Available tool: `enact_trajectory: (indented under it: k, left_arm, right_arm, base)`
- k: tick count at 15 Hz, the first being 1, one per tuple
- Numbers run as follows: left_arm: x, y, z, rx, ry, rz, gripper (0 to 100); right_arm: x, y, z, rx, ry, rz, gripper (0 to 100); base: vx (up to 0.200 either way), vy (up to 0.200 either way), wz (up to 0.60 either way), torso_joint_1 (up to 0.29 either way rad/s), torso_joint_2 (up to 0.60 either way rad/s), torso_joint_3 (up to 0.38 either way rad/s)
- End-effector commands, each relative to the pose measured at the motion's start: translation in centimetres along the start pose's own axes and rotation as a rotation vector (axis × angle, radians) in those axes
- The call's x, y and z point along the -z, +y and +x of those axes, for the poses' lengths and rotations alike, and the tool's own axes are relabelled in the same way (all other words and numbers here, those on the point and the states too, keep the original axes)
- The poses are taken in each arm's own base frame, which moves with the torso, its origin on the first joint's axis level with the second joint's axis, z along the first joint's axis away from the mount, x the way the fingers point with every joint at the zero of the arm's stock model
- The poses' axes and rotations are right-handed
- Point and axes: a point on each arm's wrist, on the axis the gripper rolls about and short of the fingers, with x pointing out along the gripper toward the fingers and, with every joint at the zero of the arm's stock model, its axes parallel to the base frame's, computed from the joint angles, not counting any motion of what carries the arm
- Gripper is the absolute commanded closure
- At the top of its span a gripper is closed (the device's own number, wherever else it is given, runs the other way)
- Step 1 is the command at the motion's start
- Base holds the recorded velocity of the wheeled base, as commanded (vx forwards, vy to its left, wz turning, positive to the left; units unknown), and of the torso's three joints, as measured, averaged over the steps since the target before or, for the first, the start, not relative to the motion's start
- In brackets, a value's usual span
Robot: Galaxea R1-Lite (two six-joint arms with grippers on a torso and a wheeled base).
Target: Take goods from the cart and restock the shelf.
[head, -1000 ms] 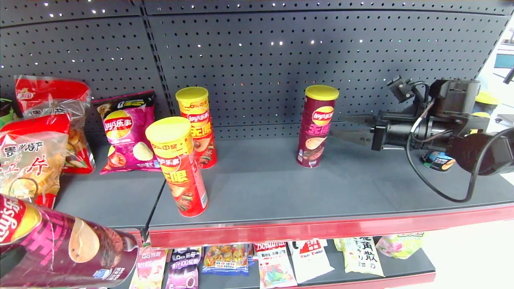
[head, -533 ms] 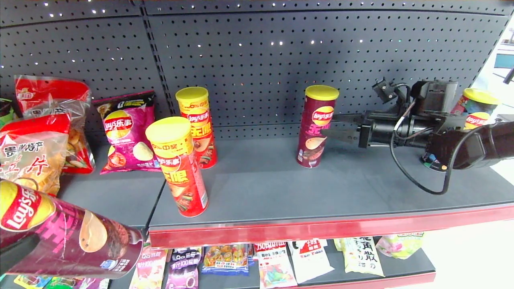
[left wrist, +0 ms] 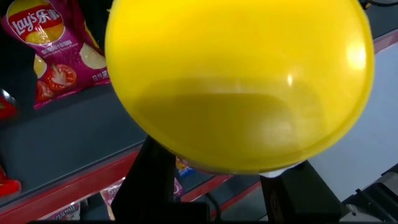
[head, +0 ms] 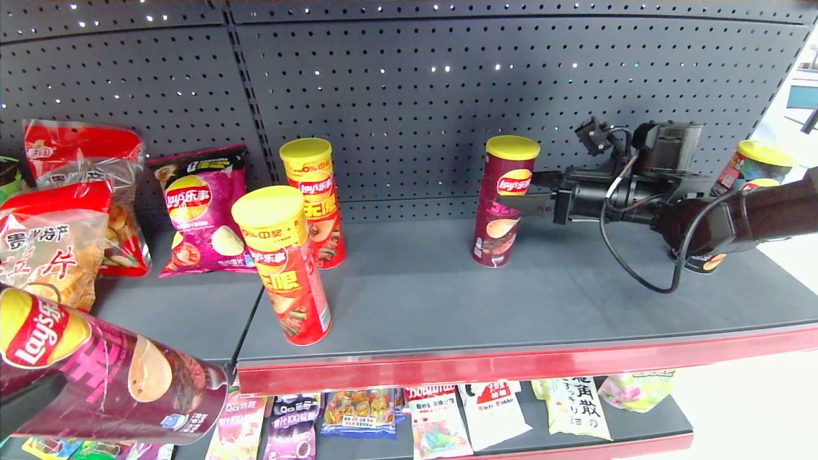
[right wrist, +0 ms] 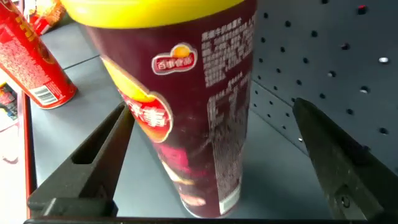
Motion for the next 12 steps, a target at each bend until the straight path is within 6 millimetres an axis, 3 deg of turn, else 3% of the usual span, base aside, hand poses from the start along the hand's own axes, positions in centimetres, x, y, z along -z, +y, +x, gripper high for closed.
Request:
enact_trajectory:
  k: [1, 3, 4, 10, 12]
  left_arm:
    - [0.0, 0.0, -0.1, 0.0, -0.003, 0.002, 100]
    - [0.0, -0.1, -0.1, 0.0, -0.006, 0.003, 100]
    - [-0.1, -0.1, -0.1, 0.0, -0.008, 0.004, 100]
    - [0.0, -0.1, -0.3, -0.002, -0.013, 0.004, 100]
    - [-0.1, -0.1, -0.3, -0.002, -0.016, 0.007, 100]
  right_arm:
    - [0.0, 0.5, 0.9, -0.019, -0.001, -0.002, 0]
    - [0.0, 0.8, 1.4, -0.032, -0.001, -0.002, 0]
    - [0.0, 0.9, 1.4, -0.033, -0.001, -0.004, 100]
    - [0.0, 2.0, 2.2, -0.003, 0.012, 0.0, 100]
    - [-1.0, 3.7, 2.0, 0.011, 0.009, -0.003, 100]
  base:
    - [0.0, 0.0, 0.0, 0.0, 0.0, 0.0]
    - [0.0, 0.0, 0.0, 0.0, 0.0, 0.0]
    - [0.0, 0.0, 0.0, 0.0, 0.0, 0.0]
    - [0.0, 0.0, 0.0, 0.0, 0.0, 0.0]
    - [0.0, 0.0, 0.0, 0.0, 0.0, 0.0]
